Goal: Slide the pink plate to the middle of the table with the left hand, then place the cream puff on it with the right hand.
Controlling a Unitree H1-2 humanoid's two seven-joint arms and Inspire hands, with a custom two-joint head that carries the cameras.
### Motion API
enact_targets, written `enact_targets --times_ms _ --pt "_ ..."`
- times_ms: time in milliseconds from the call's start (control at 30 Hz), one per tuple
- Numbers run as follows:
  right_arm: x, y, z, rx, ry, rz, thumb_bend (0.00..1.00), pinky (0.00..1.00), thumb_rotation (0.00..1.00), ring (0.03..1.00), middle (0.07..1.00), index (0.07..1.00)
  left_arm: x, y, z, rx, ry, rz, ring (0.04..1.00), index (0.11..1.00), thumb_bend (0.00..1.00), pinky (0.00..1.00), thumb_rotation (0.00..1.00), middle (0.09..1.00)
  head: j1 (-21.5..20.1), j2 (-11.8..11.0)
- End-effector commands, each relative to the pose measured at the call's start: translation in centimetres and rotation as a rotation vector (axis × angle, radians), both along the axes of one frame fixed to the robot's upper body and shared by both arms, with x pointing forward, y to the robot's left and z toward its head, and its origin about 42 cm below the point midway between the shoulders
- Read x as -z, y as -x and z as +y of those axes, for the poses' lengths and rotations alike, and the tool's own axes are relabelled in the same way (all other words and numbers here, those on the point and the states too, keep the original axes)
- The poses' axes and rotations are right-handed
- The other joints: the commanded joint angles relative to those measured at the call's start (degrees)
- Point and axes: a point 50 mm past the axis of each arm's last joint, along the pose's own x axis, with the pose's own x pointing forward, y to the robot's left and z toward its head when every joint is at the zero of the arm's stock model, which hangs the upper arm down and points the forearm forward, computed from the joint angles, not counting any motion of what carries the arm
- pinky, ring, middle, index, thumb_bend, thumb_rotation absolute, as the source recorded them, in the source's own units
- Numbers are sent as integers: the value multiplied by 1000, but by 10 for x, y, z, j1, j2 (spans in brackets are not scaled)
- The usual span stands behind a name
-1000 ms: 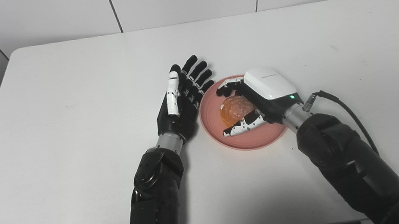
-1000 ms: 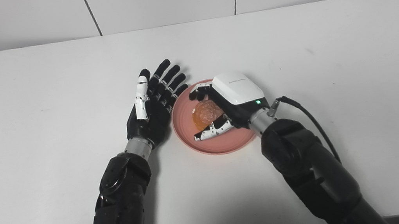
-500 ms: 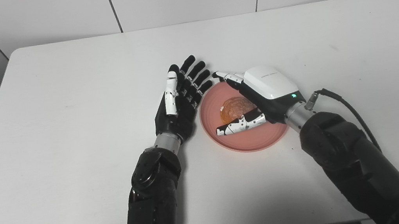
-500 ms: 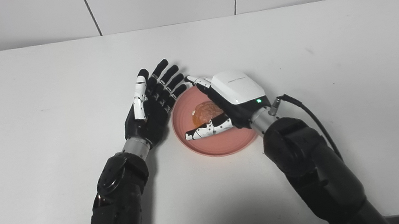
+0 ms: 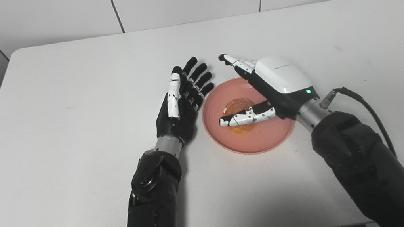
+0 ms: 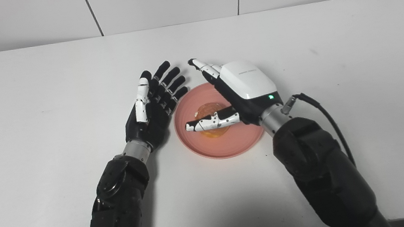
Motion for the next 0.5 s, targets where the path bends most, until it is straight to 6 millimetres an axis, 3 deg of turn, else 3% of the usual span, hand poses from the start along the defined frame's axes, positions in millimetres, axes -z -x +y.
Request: enact_targets --times_ms 0,167,200,333,467 --pt "-11 1 -1 -14 -101 -112 954 827 869 920 951 982 2 5 6 -56 -54 -7 892 882 424 871 1000 891 0 1" --pt "-7 13 -9 44 -246 -105 895 899 990 986 998 1000 -9 7 9 -81 -130 -101 924 917 439 914 1000 929 -3 1" --pt "-7 15 -11 57 -263 -102 892 900 997 987 1000 1000 -10 7 10 -79 -139 -114 957 952 421 963 1000 962 -3 1" --pt "-4 23 -14 85 -359 -73 834 907 1000 998 1000 1000 -16 9 15 -63 -212 -184 995 993 398 997 1000 995 1 0" --pt "6 34 -21 123 -460 -59 703 923 1000 1000 1000 1000 -21 14 27 -75 -299 -239 1000 1000 432 1000 1000 1000 -2 -1"
